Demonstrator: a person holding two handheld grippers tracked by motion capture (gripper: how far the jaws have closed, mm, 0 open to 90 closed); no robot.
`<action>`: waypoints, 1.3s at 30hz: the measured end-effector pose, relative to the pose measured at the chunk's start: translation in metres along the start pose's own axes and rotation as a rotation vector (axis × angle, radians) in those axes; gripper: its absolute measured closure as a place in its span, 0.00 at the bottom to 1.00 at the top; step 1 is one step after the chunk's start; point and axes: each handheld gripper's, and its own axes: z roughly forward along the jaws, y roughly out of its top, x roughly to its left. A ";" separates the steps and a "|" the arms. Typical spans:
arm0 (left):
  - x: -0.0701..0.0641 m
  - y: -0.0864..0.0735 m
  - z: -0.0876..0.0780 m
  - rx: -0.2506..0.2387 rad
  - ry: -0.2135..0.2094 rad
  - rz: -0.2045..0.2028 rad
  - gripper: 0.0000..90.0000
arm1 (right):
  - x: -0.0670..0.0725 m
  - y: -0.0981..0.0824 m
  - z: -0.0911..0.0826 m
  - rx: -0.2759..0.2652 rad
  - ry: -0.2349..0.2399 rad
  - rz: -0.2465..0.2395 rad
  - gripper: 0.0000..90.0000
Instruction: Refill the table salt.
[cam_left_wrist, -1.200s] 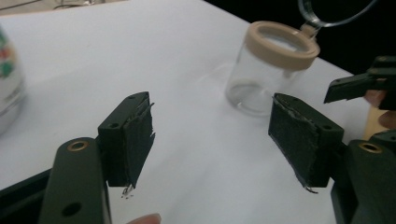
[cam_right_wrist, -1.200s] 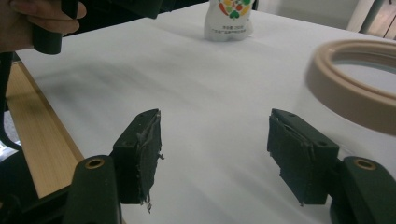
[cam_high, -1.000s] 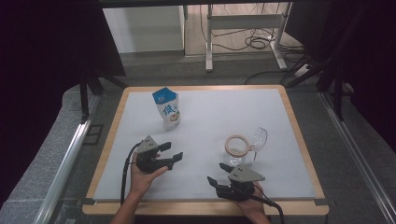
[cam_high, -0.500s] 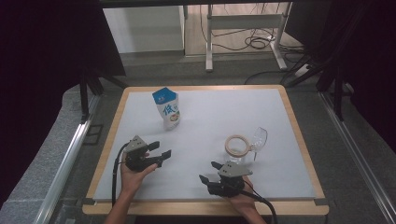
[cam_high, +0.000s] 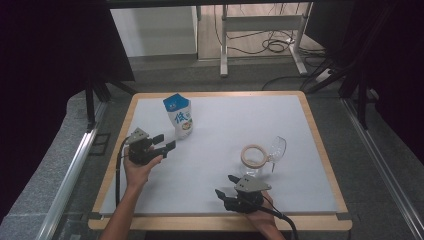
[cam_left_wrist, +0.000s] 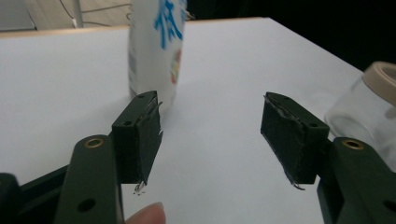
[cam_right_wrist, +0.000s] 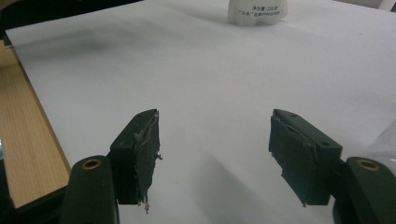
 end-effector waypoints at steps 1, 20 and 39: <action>0.003 0.003 0.002 -0.002 0.003 -0.001 0.43 | 0.000 0.000 0.000 0.001 0.001 0.001 0.38; 0.036 0.057 0.060 -0.027 0.026 0.025 0.67 | 0.005 0.000 -0.003 0.003 -0.001 -0.015 0.38; 0.034 0.060 0.066 -0.039 -0.031 0.044 0.95 | 0.006 -0.001 -0.002 0.011 0.003 -0.021 0.37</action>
